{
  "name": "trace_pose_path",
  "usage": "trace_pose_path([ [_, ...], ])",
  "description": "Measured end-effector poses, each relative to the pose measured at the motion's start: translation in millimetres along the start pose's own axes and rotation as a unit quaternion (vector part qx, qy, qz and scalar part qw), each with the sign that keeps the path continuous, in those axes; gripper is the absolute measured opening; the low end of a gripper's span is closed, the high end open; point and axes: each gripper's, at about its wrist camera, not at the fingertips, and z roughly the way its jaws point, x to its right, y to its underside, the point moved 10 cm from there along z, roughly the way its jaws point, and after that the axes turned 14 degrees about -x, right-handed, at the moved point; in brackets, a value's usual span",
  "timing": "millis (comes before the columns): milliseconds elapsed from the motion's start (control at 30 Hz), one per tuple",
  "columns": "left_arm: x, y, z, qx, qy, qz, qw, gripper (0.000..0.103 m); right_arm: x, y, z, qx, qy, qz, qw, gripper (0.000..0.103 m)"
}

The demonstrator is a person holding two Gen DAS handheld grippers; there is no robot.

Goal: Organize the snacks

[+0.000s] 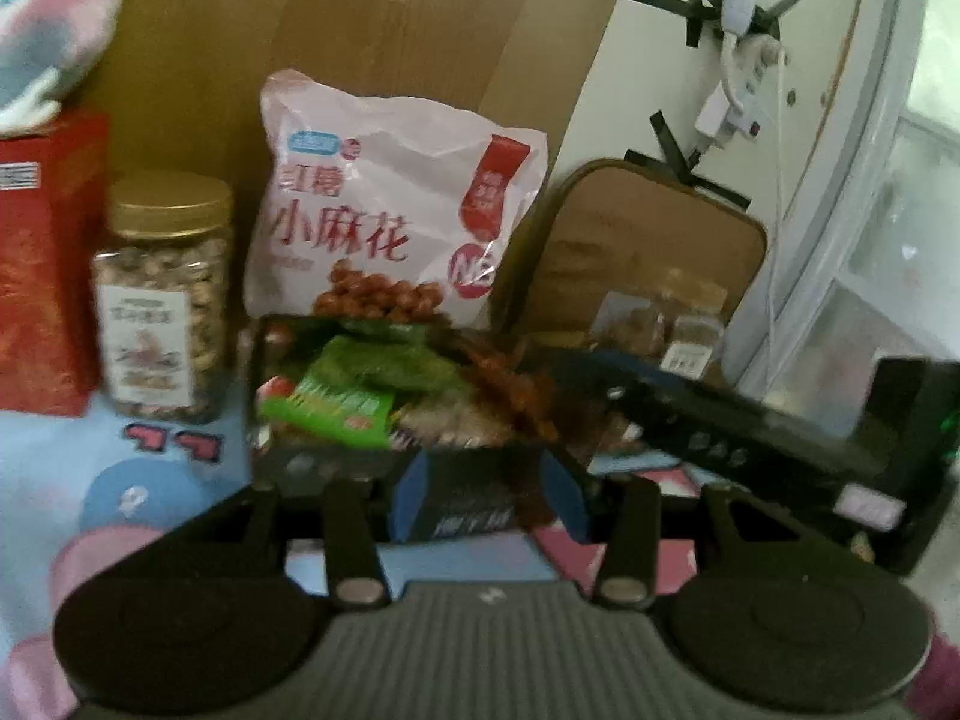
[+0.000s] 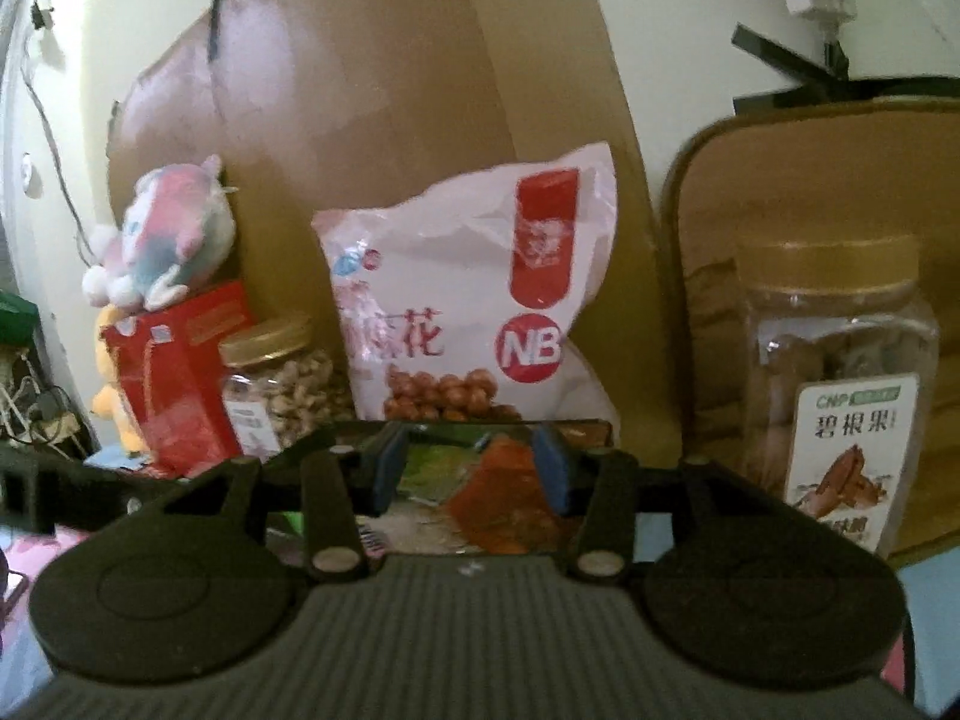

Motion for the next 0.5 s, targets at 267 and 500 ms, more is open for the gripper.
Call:
trace_pose_path([
  [267,-12,59,-10,-0.03,-0.081,-0.019,0.996,0.043,-26,56,-47,-0.016,0.027,0.015,0.999,0.049],
  [500,-10,107,-18,-0.049,-0.12,-0.03,0.9911,0.052,-40,114,-74,-0.036,0.045,0.093,0.994,0.054],
])
